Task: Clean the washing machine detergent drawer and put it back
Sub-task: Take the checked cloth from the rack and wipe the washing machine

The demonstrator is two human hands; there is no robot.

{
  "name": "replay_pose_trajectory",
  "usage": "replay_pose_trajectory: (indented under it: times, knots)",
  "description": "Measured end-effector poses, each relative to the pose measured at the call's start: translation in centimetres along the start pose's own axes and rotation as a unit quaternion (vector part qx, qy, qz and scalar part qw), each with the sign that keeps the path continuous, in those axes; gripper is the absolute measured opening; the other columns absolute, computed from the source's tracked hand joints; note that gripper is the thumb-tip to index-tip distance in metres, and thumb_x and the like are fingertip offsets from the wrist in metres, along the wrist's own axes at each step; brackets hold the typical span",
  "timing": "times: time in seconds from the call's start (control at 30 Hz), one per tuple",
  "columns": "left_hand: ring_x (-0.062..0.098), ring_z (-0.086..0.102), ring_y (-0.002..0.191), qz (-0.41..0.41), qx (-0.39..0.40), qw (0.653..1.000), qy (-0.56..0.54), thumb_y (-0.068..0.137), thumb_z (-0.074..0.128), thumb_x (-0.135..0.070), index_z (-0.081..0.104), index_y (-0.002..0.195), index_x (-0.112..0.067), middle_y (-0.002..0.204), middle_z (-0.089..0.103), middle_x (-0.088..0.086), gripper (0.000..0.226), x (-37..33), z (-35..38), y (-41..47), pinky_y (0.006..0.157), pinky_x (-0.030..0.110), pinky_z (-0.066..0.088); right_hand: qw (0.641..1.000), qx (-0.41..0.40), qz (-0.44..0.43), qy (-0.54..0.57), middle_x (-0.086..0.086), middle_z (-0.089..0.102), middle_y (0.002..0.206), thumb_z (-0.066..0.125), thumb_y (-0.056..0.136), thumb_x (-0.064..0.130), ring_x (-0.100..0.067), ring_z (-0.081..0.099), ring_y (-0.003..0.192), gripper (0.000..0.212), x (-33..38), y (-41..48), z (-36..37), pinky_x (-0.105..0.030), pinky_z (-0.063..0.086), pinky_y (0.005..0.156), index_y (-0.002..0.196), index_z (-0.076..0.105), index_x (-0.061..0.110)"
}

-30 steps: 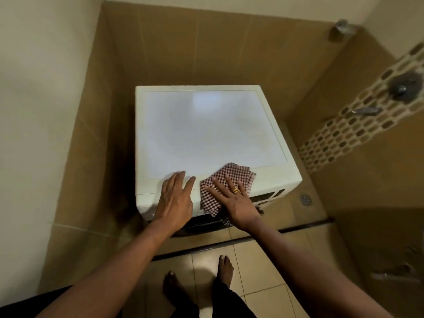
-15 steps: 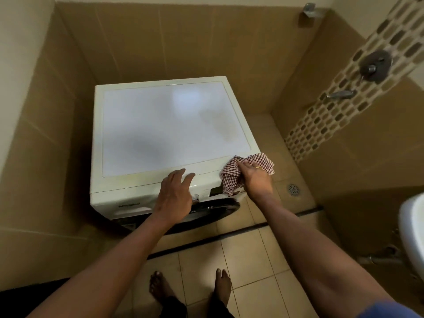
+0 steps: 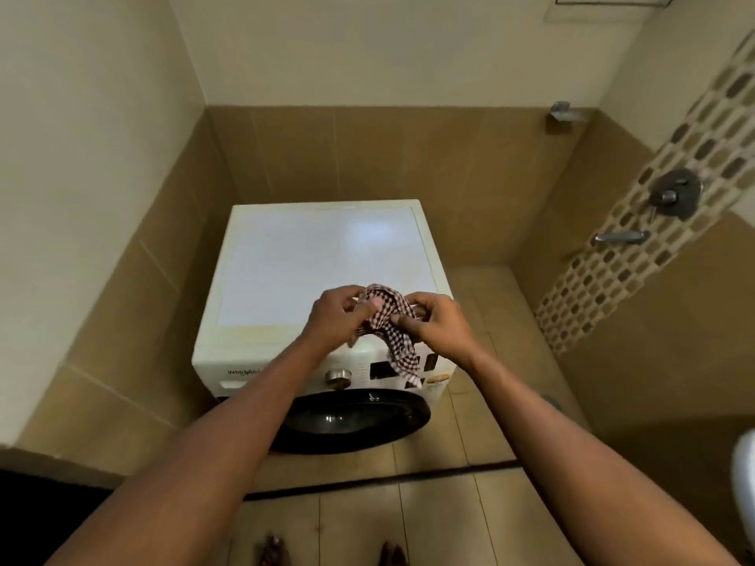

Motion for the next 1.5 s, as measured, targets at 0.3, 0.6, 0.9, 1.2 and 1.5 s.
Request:
replay_pose_trajectory:
  times: [0.3, 0.6, 0.9, 1.2, 1.5]
  knots:
    - [0.025, 0.073, 0.093, 0.076, 0.058, 0.99, 0.099, 0.091, 0.074, -0.015, 0.083, 0.094, -0.016, 0.093, 0.079, 0.004, 0.01, -8.2, -4.6, -1.5, 0.083, 0.042, 0.059, 0.998, -0.038, -0.027, 0.05, -0.014, 0.072, 0.083, 0.056, 0.092, 0.028, -0.021, 0.063, 0.072, 0.027, 6.6, -2.3, -4.0, -0.042, 0.048, 0.067, 0.089, 0.074, 0.007]
    - [0.017, 0.066, 0.093, 0.133, 0.057, 0.975, 0.168, 0.091, 0.077, -0.034, 0.069, 0.111, -0.022, 0.103, 0.07, -0.001, 0.025, -7.5, -6.1, -4.3, 0.083, 0.033, 0.053, 0.995, -0.061, -0.059, 0.055, -0.017, 0.074, 0.096, 0.055, 0.093, 0.03, -0.029, 0.071, 0.088, 0.024, 13.0, -2.7, -0.8, -0.049, 0.057, 0.076, 0.093, 0.069, 0.009]
    - [0.025, 0.067, 0.087, 0.175, -0.058, 0.967, 0.174, 0.101, 0.064, -0.028, 0.073, 0.09, -0.015, 0.088, 0.073, 0.006, 0.019, -5.6, -10.5, -4.0, 0.072, 0.033, 0.049, 0.997, -0.01, -0.07, -0.044, -0.011, 0.078, 0.088, 0.079, 0.091, 0.03, -0.03, 0.076, 0.088, 0.017, 14.8, -2.8, -1.9, -0.05, 0.06, 0.077, 0.087, 0.078, 0.014]
    - [0.023, 0.069, 0.08, 0.106, 0.072, 0.992, 0.02, 0.088, 0.081, -0.027, 0.079, 0.094, -0.007, 0.087, 0.076, 0.013, 0.021, -2.4, -12.8, -4.1, 0.065, 0.03, 0.058, 0.997, -0.026, -0.044, 0.052, -0.006, 0.071, 0.076, 0.081, 0.089, 0.031, -0.015, 0.067, 0.067, 0.037, 14.8, -4.1, -3.6, -0.028, 0.053, 0.057, 0.092, 0.071, -0.004]
    - [0.02, 0.071, 0.096, 0.113, 0.21, 0.921, -0.31, 0.082, 0.082, -0.043, 0.08, 0.1, -0.01, 0.103, 0.076, 0.01, 0.038, -6.4, -14.6, -5.4, 0.087, 0.031, 0.058, 0.953, 0.158, -0.02, 0.259, -0.027, 0.069, 0.125, 0.072, 0.087, -0.002, -0.036, 0.069, 0.112, 0.041, 15.6, -5.8, -4.7, -0.046, 0.055, 0.103, 0.126, 0.065, -0.011]
Point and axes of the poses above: each hand's wrist, its own y-axis towards the middle knuckle, its own z-axis out of the palm, x = y × z, the point moved 4 cm from there along y, towards the middle knuckle
